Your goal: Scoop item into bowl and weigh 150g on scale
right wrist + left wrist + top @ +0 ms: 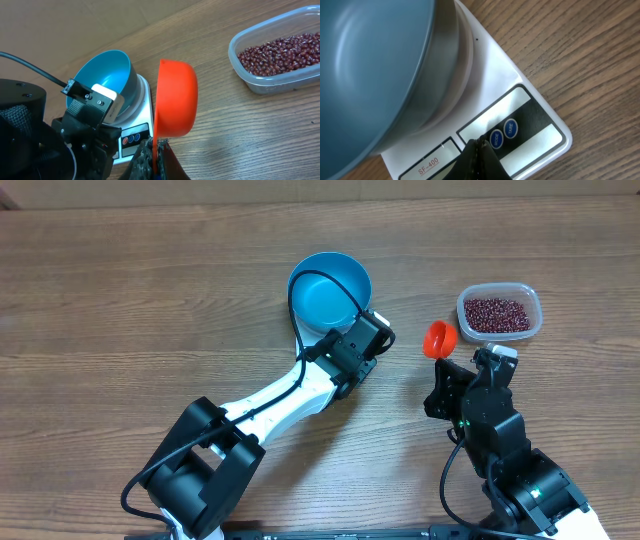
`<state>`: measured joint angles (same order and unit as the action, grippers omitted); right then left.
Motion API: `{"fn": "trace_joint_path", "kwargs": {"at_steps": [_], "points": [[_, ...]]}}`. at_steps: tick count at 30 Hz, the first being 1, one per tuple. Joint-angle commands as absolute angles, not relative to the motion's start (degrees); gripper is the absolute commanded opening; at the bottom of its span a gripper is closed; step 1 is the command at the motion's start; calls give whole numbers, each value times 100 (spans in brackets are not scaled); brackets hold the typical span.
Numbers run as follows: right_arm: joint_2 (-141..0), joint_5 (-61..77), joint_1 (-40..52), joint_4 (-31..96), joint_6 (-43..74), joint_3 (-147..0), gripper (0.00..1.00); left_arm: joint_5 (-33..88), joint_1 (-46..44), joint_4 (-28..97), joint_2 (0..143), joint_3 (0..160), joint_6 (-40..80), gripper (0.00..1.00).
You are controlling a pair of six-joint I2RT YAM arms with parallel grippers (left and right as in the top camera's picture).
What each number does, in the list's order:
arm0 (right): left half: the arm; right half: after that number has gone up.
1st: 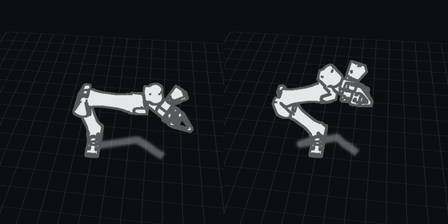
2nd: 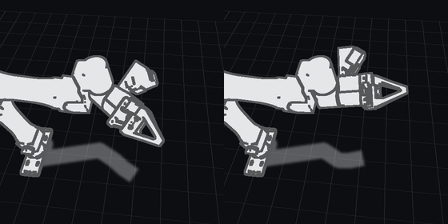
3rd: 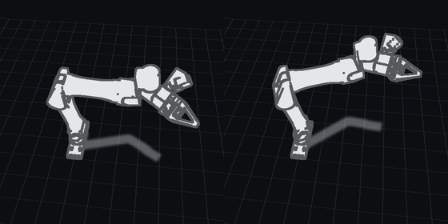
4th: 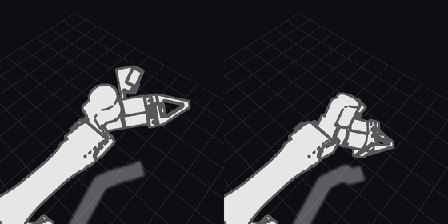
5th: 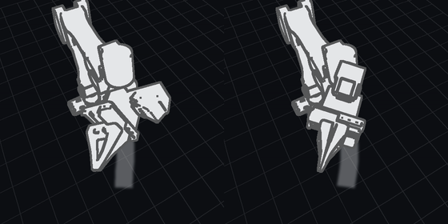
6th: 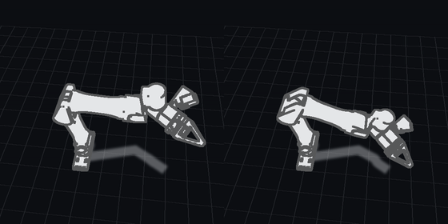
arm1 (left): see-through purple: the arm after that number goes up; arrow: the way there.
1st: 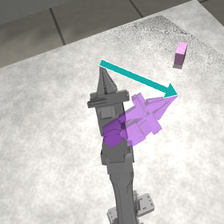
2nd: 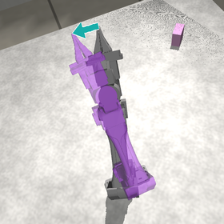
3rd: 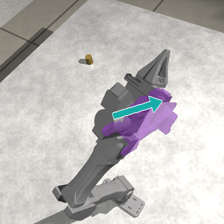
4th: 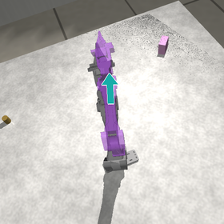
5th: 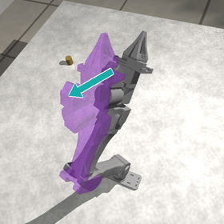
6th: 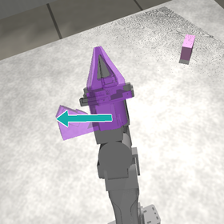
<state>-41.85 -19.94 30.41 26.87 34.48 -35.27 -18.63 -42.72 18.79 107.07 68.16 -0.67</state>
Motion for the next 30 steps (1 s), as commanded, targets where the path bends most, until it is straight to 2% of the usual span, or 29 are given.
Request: {"fn": "trace_joint_path", "kwargs": {"at_steps": [1, 30], "points": [[-4165, -2095, 3024, 2639, 3400, -3712, 4, -1800, -4268, 1815, 10877, 6827, -305, 4], [-4189, -2099, 3024, 2639, 3398, -3712, 4, -1859, -4195, 1765, 11314, 6827, -279, 4]]}}
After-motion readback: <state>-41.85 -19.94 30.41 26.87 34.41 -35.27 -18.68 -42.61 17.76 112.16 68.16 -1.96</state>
